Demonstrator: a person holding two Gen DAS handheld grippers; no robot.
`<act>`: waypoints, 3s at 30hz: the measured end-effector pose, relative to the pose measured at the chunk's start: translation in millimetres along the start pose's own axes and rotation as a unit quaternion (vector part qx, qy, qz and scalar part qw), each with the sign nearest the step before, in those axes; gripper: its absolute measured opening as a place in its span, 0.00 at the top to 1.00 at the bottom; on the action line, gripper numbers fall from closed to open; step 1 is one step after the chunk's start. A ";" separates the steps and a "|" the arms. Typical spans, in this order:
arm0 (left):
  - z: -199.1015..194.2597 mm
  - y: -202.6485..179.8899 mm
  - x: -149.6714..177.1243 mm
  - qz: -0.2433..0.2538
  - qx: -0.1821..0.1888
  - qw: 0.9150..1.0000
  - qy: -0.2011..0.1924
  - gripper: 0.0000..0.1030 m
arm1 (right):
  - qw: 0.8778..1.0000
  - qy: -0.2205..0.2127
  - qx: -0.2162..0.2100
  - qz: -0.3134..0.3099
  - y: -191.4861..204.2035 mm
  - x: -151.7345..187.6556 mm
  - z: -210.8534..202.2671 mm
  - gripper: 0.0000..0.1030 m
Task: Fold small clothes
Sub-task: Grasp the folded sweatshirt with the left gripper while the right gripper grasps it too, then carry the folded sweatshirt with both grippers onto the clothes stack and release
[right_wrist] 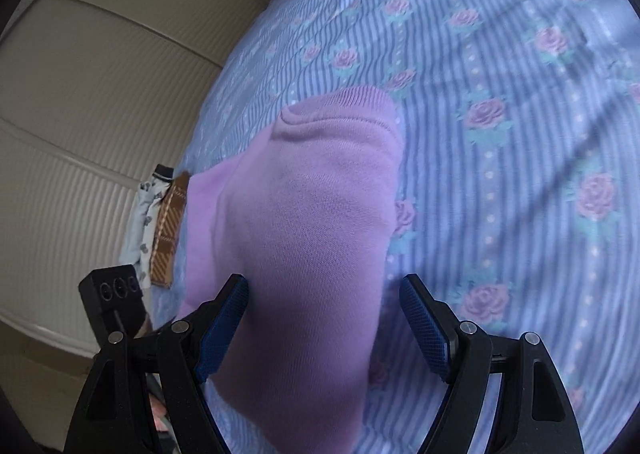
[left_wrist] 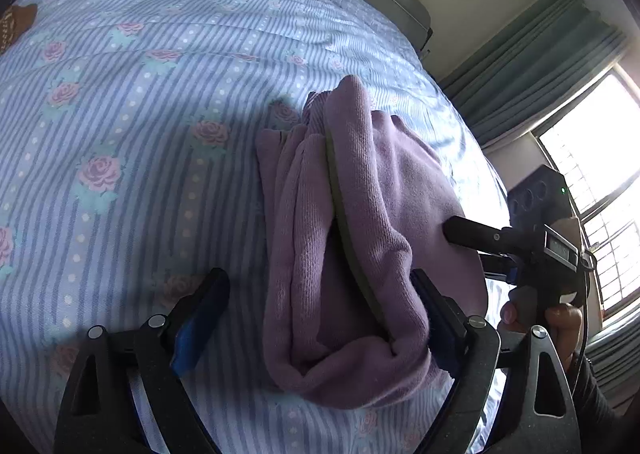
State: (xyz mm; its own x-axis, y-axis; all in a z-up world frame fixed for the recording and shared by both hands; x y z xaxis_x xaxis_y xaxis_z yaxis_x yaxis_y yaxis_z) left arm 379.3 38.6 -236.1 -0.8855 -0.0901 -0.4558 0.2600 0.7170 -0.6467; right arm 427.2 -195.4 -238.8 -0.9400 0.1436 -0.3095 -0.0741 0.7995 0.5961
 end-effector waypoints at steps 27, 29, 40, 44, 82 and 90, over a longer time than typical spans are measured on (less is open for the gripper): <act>-27.9 -38.2 -1.5 0.035 0.017 0.999 -0.010 0.65 | 1.000 -0.012 -0.025 -0.003 54.2 6.5 3.8 0.62; -44.4 -43.4 -4.5 0.036 0.022 0.999 -0.017 0.65 | 1.000 -0.016 -0.026 -0.006 57.6 9.0 -9.0 0.62; -184.4 -20.3 -46.1 0.053 -0.011 0.996 -0.076 0.65 | 0.996 -0.042 -0.054 -0.060 198.9 4.0 -18.1 0.62; -257.0 20.0 -74.9 0.058 -0.042 0.992 -0.102 0.65 | 0.993 -0.045 -0.081 -0.078 277.0 -5.3 13.2 0.62; -389.9 177.5 -117.8 0.059 -0.246 0.951 -0.176 0.15 | 0.996 -0.066 0.010 -0.061 430.2 -35.2 197.7 0.30; -383.7 45.7 -50.7 0.097 -0.262 0.938 -0.205 0.10 | 0.972 -0.156 0.096 -0.148 402.3 21.5 61.7 0.30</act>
State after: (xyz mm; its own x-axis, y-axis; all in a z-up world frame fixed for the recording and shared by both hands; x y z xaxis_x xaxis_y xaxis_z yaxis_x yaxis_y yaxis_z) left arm 288.4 341.1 -8.0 -0.5907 -0.1048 -0.8000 0.0801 0.9790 -0.1874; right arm 397.7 165.3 -51.4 -0.7377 0.0376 -0.6741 -0.2336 0.9226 0.3071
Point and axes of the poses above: each gripper's, at about its wrist camera, not at the fingertips, and z roughly the way its jaws point, y to its left, x to its underside, the point moved 3 cm from there along z, roughly the way its jaws point, and after that the axes turned 7 degrees about x, right-handed, at the moved point
